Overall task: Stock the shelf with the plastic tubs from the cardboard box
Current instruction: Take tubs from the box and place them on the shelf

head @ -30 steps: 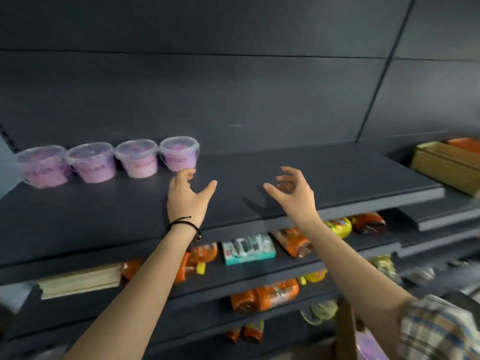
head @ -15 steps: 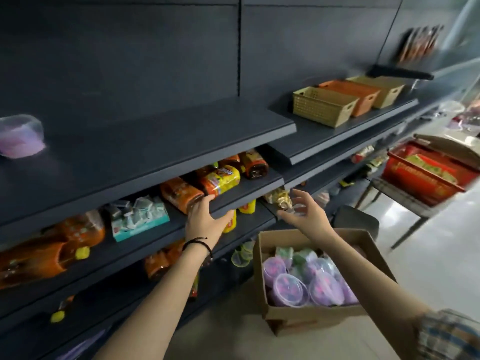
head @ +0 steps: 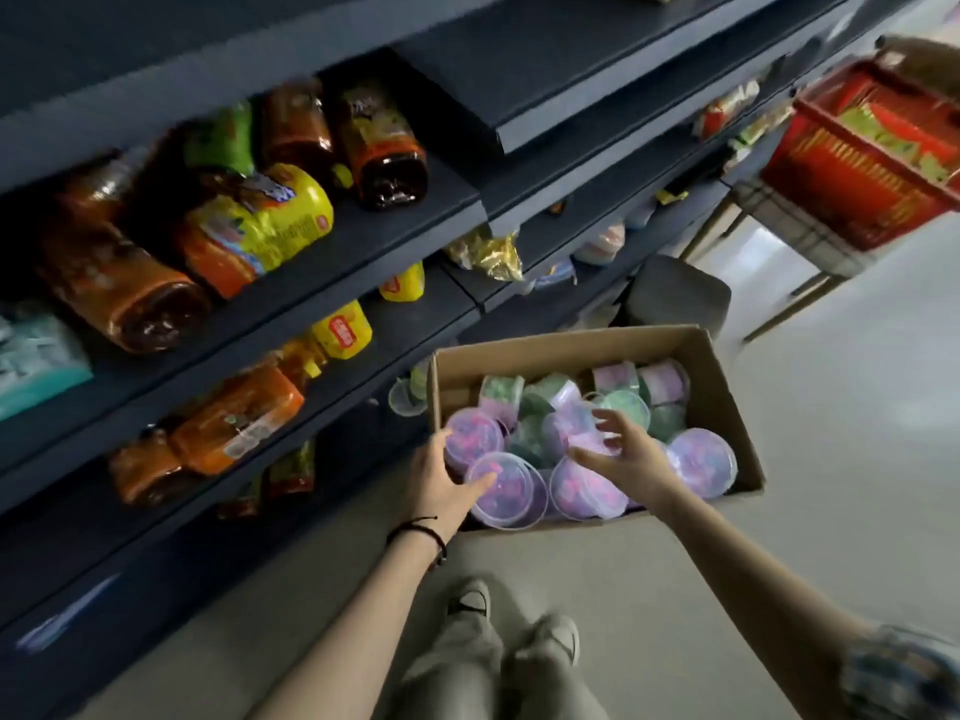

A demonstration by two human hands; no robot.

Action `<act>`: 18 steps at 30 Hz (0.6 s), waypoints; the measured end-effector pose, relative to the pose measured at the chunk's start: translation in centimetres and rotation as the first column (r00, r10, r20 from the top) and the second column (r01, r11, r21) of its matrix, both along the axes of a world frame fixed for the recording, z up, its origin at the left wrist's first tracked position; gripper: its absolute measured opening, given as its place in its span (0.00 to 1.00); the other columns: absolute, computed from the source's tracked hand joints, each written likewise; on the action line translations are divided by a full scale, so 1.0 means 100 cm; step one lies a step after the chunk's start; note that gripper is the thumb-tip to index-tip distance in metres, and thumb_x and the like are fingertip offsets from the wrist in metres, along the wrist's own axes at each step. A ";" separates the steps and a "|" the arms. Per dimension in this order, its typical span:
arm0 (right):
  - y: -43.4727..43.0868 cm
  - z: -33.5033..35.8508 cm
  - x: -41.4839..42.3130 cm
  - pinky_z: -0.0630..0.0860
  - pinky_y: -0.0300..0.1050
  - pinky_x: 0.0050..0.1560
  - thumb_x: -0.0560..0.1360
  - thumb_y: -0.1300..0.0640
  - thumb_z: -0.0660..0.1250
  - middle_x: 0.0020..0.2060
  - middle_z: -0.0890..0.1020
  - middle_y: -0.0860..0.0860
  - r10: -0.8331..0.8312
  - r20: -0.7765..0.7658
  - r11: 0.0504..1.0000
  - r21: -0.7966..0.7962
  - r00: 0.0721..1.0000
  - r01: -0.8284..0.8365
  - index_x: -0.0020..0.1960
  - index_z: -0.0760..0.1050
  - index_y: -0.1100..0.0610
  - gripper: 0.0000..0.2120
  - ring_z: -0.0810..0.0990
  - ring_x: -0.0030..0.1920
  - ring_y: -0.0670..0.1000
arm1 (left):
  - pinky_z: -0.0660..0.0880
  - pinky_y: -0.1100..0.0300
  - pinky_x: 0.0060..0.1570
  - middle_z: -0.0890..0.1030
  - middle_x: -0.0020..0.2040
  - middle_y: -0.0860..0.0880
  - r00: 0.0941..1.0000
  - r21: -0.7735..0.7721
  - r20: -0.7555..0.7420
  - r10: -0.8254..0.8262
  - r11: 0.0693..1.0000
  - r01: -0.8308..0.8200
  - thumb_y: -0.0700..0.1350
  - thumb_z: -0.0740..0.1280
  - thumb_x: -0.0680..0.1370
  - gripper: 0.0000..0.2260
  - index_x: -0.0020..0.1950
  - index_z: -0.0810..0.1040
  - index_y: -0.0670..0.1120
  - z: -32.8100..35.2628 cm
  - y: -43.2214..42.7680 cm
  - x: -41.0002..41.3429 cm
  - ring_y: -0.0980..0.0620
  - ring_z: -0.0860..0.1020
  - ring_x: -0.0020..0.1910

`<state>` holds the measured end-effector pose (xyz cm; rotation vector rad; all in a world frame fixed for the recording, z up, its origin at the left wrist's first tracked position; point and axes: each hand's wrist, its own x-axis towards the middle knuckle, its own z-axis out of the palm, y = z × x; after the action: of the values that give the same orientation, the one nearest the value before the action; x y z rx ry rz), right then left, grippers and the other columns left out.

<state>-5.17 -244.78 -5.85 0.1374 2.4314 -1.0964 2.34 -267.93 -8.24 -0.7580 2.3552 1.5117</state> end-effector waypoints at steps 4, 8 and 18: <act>0.030 -0.062 -0.004 0.70 0.45 0.58 0.66 0.47 0.78 0.63 0.75 0.53 0.045 0.126 0.992 0.112 0.991 -0.060 0.69 0.69 0.54 0.36 0.73 0.60 0.52 | 0.65 0.60 0.64 0.64 0.72 0.46 0.988 0.144 0.149 0.042 0.988 -0.064 0.41 0.78 0.68 0.41 0.74 0.59 0.44 -0.055 0.039 0.001 0.51 0.65 0.68; 0.047 -0.110 -0.013 0.63 0.52 0.68 0.62 0.39 0.78 0.70 0.65 0.55 0.143 0.165 0.954 0.239 0.976 -0.180 0.73 0.63 0.52 0.46 0.64 0.69 0.56 | 0.66 0.52 0.68 0.65 0.71 0.46 0.980 0.075 0.179 0.090 0.992 -0.105 0.43 0.81 0.64 0.46 0.75 0.58 0.44 -0.102 0.060 -0.008 0.48 0.66 0.70; 0.060 -0.148 -0.015 0.53 0.54 0.71 0.55 0.33 0.77 0.71 0.64 0.53 0.354 0.085 0.851 0.382 0.931 -0.359 0.75 0.56 0.51 0.57 0.59 0.71 0.57 | 0.47 0.50 0.74 0.49 0.78 0.45 0.939 -0.511 0.305 -0.156 0.806 0.300 0.64 0.78 0.58 0.61 0.78 0.46 0.44 -0.159 0.070 -0.011 0.44 0.47 0.76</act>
<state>-6.70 -238.74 -20.60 -0.1781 2.5016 -0.4358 1.24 -260.94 -24.11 -0.6876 2.5808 0.5826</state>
